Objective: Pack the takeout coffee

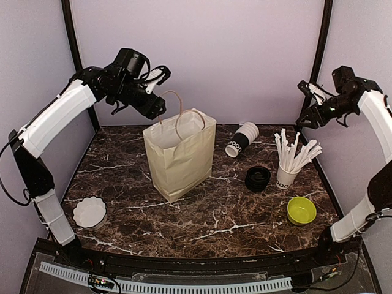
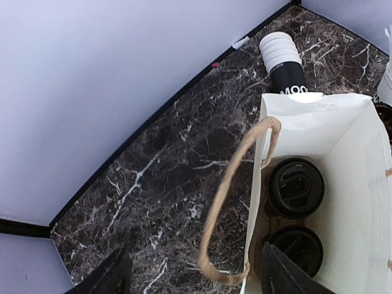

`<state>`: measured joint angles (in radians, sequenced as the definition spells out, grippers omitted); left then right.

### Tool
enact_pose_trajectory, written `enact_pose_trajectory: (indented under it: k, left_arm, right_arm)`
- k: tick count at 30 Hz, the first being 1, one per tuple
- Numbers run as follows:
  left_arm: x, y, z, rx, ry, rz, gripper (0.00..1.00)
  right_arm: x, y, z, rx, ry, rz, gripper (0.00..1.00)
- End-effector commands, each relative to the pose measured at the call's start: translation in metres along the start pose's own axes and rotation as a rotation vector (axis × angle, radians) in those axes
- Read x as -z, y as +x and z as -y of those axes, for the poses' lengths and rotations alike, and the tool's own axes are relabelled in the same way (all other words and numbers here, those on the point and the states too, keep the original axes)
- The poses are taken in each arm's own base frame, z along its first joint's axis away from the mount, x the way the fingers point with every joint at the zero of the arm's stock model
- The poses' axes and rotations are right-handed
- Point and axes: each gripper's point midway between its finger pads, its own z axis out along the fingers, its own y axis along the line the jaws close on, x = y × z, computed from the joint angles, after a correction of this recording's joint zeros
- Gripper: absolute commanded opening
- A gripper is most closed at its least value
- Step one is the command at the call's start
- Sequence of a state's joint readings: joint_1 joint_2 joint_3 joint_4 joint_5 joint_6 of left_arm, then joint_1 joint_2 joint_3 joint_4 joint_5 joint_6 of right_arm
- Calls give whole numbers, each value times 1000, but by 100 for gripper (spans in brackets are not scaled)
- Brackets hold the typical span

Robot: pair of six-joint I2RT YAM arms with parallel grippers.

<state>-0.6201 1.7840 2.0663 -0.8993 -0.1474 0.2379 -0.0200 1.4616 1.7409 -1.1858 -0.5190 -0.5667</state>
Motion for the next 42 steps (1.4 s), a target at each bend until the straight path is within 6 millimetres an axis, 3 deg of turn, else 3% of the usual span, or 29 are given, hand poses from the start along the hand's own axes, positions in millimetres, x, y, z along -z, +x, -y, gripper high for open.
enact_pose_trajectory:
  k: [1, 2, 3, 13, 22, 28, 32, 35, 42]
  left_arm:
    - [68, -23, -15, 47, -48, 212, 82]
    - [75, -17, -17, 54, -61, 226, 85]
    - [89, -24, -21, 65, -78, 283, 88]
    - [72, -9, -19, 84, -84, 232, 88]
    - [72, -5, -16, 88, -75, 224, 88]
    - [72, 0, -14, 92, -67, 211, 88]
    - [74, 2, -14, 96, -62, 211, 87]
    - [75, 2, -13, 99, -58, 213, 87]
    - [80, 1, -15, 91, -64, 216, 87]
  right_arm:
    - [-13, 27, 21, -46, 65, -79, 57]
    - [-16, 29, 22, -48, 65, -82, 57]
    - [-19, 31, 24, -50, 65, -86, 56]
    - [-29, 48, 23, -81, 62, -127, 49]
    - [-45, 50, 21, -110, -5, -120, 35]
    - [-52, 52, 19, -127, -33, -118, 32]
    - [-53, 54, 17, -134, -46, -117, 14]
    - [-44, 43, 12, -127, -56, -87, 0]
    - [9, -5, -4, -85, -35, 34, 0]
